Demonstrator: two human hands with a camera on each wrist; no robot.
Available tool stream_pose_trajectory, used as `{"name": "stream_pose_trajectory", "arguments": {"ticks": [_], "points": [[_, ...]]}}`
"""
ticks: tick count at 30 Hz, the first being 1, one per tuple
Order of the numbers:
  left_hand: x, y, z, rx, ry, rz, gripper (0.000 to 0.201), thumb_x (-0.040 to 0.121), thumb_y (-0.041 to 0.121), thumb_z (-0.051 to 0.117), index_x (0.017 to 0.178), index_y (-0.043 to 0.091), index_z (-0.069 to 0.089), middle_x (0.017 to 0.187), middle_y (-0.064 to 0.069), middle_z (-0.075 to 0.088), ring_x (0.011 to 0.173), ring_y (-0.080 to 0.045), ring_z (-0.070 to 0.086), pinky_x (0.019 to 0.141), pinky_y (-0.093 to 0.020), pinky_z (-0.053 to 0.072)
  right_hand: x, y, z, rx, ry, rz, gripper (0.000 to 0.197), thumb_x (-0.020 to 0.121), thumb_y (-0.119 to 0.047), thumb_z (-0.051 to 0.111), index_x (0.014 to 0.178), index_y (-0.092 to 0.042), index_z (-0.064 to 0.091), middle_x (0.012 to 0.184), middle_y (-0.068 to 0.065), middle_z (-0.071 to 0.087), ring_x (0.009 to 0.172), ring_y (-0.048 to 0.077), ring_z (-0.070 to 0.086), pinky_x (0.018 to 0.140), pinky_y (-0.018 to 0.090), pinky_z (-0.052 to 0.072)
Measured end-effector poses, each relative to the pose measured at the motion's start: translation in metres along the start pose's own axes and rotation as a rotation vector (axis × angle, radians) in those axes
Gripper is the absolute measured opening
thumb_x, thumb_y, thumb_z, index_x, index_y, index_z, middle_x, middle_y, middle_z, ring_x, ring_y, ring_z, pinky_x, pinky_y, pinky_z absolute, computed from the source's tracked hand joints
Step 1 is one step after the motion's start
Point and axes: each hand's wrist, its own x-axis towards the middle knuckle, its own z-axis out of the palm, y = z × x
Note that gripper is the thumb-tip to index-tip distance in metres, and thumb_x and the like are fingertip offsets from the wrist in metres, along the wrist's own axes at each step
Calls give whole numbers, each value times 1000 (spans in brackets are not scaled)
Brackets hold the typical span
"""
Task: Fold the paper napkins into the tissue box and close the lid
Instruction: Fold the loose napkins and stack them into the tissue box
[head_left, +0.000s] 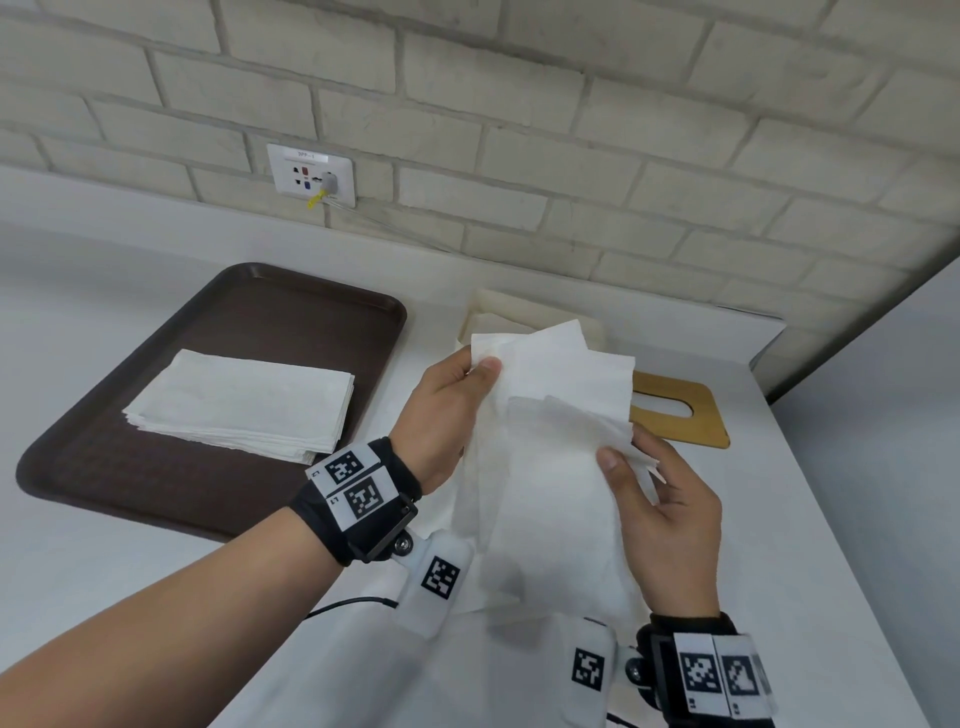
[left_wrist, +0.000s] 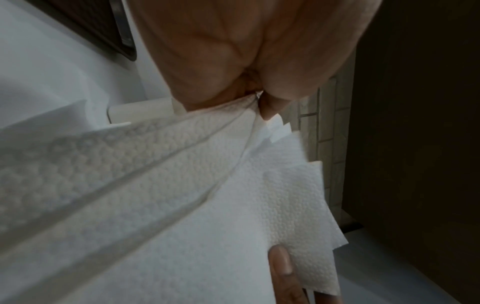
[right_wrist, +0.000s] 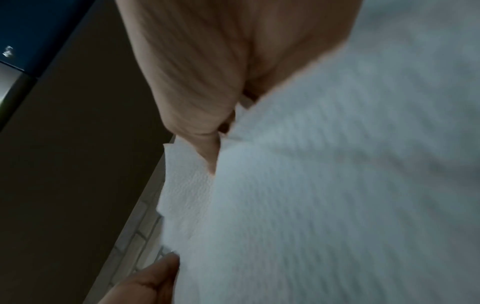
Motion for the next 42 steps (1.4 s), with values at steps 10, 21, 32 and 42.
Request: {"name": "stream_pose_trajectory", "arguments": {"ticks": [10,21,32,42], "points": [[7,0,-10,32,82,-4,28,107,22,50,124,15,72,121,-21,73,107,-42,69,98,-51,48,1,6,9,8,-32,-144,42,90,1,72,107,-37,74,106,-28,73,109,-4,66,92,7,45],[7,14,-10,116,125,73,29,111,11,42,119,7,70,104,-1,79,98,-17,75,86,-33,58,3,26,14,169,-75,267,25,91,-9,75,115,-17,75,106,0,79,103,18,75,98,50,57],[13,10,-15,253,212,109,28,107,22,47,114,14,73,109,-7,78,106,-27,73,101,-58,54,2,33,35,287,-64,330,21,94,-7,71,108,-22,76,110,3,78,106,26,73,97,51,57],[15,1,-16,181,180,48,31,110,21,43,122,16,72,115,-10,77,110,-33,72,103,-63,52,16,18,59,134,-137,202,18,91,-16,76,107,-25,76,104,-10,78,100,10,73,98,42,57]]}}
